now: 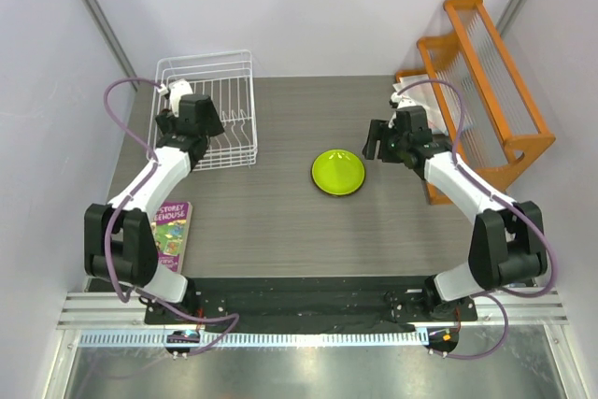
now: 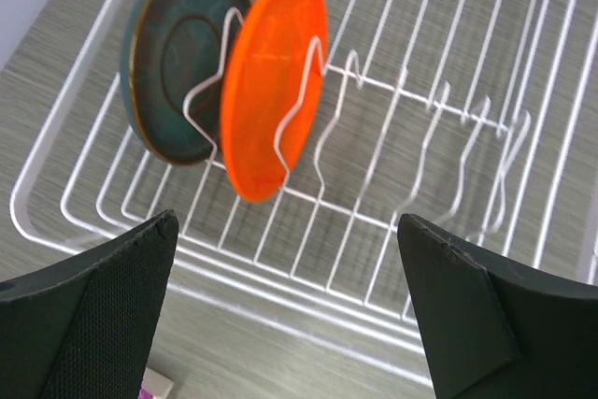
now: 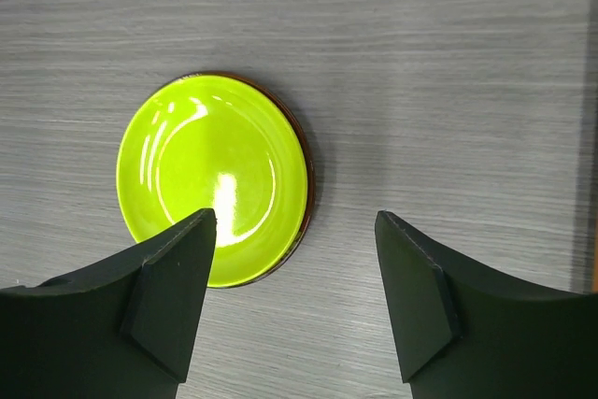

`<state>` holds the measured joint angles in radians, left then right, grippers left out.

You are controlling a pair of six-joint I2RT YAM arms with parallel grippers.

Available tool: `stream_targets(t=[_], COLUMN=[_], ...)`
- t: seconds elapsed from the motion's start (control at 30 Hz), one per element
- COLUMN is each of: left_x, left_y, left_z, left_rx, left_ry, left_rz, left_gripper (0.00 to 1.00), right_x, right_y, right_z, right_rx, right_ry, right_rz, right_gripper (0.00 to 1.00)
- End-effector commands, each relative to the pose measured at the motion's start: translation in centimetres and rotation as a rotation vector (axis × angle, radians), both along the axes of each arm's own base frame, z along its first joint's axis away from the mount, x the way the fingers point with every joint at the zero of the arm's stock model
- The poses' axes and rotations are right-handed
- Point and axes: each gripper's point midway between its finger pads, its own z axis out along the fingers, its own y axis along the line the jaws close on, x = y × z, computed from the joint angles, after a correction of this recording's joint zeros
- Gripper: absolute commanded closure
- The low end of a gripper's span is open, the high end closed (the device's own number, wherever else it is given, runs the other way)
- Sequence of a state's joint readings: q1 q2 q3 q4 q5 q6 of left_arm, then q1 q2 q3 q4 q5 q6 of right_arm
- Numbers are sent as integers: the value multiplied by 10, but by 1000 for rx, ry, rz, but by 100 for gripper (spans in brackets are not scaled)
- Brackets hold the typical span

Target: Unload the plates from the dish rack

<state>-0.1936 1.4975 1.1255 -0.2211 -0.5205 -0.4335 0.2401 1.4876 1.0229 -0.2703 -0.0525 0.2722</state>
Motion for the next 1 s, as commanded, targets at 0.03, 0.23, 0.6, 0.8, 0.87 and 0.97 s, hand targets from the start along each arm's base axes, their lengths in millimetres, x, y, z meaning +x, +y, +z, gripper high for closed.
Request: stream_targets(t=[0.03,0.23,0.6,0.8,0.87,0.97], left_x=[32,57,85,77,71,64], left_y=[29,52,59,58,60,60], left_z=[26,8,-16,-7,0,7], left_rx=[5,0,-23,-38,-35,-31], left_ry=[-95,-77,-98,-123,-131,-141], left_rz=[65,102,80,75,84,78], left_gripper=[0,6,42,78,92,100], right_x=[0,1,6,4,3,2], right_y=[-6,-3,-1,-2,0,0], right_z=[25,21,1,-3,-3,-5], right_rx=[-33,-32,-42,-42,-36,-35], right_ry=[-65,-56,-7,3,3,7], right_rz=[1,15,31,26,29,29], right_gripper=[25,25,25,25,25,25])
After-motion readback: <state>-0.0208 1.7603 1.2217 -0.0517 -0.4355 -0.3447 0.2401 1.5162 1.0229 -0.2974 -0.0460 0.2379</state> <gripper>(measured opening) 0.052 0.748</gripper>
